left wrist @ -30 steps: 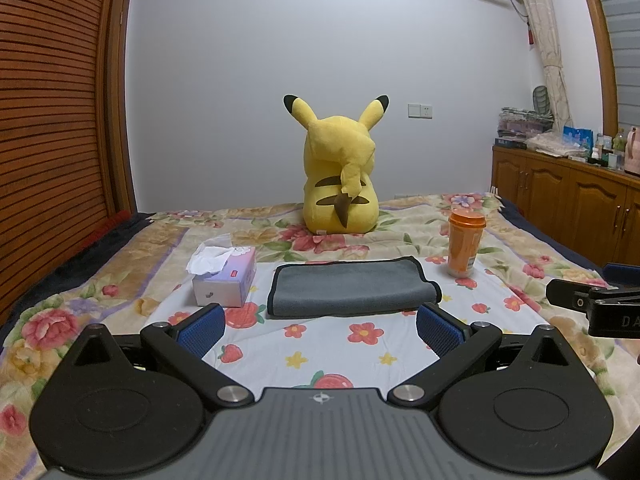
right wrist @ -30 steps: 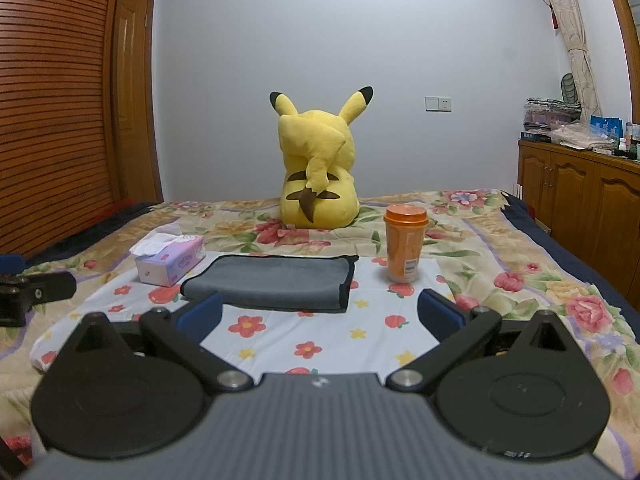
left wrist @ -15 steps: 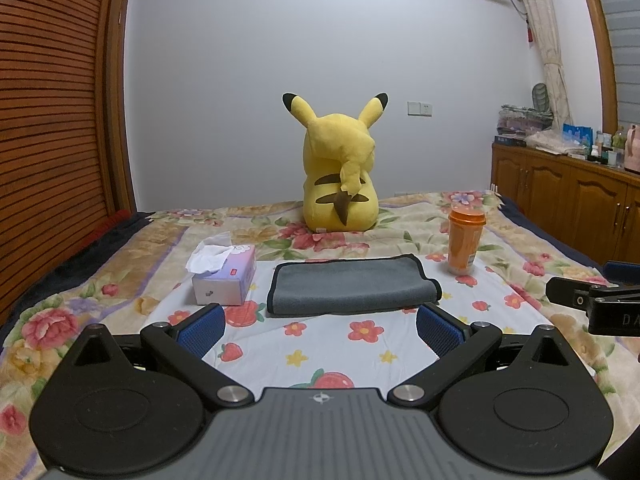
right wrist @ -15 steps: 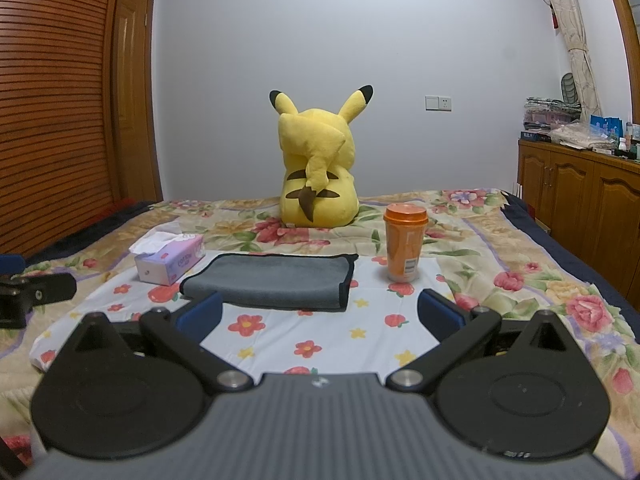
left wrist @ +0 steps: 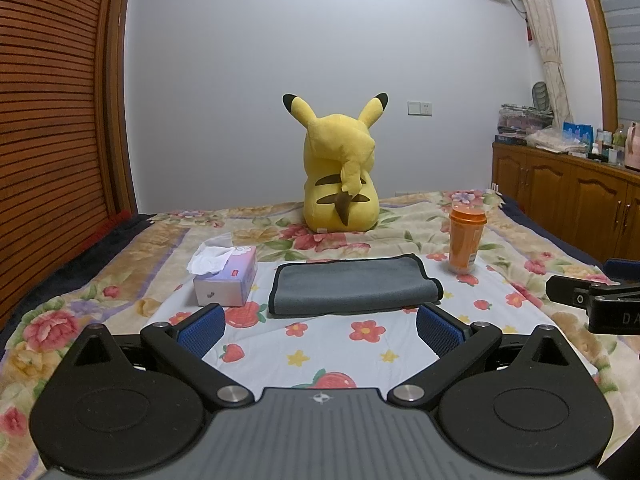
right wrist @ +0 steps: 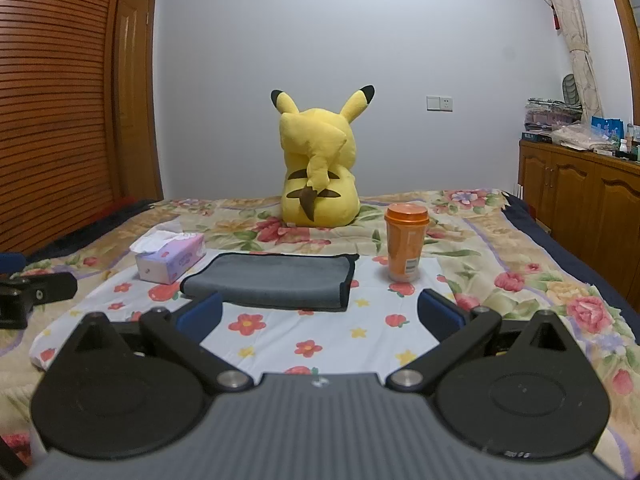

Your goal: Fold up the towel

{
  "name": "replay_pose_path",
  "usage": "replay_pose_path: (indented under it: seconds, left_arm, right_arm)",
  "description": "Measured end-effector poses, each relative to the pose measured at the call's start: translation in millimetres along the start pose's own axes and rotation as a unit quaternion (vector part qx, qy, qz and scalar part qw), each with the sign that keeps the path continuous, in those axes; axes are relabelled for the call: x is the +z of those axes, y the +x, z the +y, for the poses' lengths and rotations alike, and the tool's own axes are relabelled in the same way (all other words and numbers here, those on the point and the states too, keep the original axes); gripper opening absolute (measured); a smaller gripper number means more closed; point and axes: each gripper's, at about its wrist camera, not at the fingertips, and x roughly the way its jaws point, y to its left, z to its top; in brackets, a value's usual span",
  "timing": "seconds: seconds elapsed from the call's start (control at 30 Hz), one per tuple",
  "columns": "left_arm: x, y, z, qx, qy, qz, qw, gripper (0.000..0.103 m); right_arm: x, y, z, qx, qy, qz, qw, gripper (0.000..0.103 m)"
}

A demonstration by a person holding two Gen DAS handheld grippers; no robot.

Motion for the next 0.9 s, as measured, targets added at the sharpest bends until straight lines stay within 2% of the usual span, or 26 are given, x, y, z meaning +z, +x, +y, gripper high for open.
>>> replay_pose_path:
  seconds: [0.9]
  left_arm:
    - [-1.1, 0.9, 1.4, 0.001, 0.003, 0.000, 1.0000, 0.103]
  right_arm:
    - [0.0, 0.3, 0.0, 0.000, 0.000, 0.000, 1.000, 0.103]
